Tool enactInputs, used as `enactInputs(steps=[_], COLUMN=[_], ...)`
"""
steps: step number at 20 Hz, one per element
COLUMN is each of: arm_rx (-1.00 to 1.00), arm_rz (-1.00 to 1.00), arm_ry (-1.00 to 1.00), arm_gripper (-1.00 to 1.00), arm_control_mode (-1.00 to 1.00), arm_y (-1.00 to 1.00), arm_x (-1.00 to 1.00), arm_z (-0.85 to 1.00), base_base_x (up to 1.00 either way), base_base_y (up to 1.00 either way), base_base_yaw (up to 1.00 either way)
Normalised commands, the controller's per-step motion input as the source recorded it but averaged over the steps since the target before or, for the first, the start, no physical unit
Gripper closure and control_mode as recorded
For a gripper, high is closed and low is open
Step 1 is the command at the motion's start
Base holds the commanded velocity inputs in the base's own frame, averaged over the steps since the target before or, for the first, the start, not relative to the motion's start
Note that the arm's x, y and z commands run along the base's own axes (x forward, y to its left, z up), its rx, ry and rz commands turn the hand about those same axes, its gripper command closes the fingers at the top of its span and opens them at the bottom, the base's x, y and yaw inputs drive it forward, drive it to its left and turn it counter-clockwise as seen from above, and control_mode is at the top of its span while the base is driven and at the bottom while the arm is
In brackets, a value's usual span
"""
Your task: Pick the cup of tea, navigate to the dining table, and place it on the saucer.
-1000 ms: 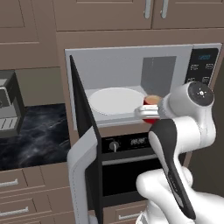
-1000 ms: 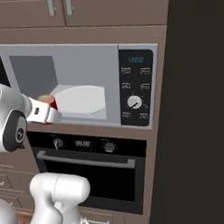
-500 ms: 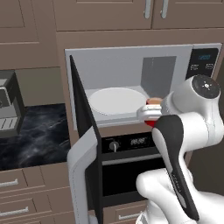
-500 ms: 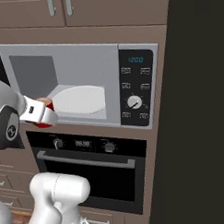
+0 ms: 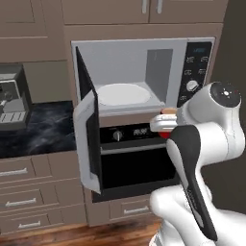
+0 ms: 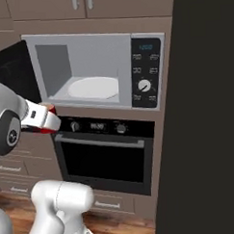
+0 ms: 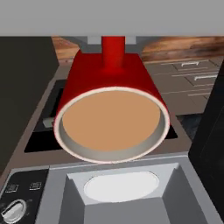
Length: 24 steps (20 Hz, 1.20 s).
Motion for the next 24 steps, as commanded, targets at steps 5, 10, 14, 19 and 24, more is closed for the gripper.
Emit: enactInputs(steps=[5,10,14,19,24], arm_rx=[0.00,0.00,0.00,0.00,0.00], arm_rz=[0.00,0.00,0.00,0.00,0.00], arm_ry=[0.00,0.00,0.00,0.00,0.00], arm_gripper=[1.00,1.00,1.00,1.00,1.00], arm_control_mode=[1.00,1.00,1.00,1.00,1.00], arm_y=[0.00,0.00,0.00,0.00,0.00], arm_x=[0.00,0.00,0.00,0.00,0.00], arm_z=[0.00,0.00,0.00,0.00,0.00], base_base_x=[-1.00,-0.85,-0.69,-0.31,-0.12], base_base_y=[-0.22,-0.38,-0.28,-0.03,0.00], base_base_yaw=[0.21,0.48,0.87,1.00,1.00])
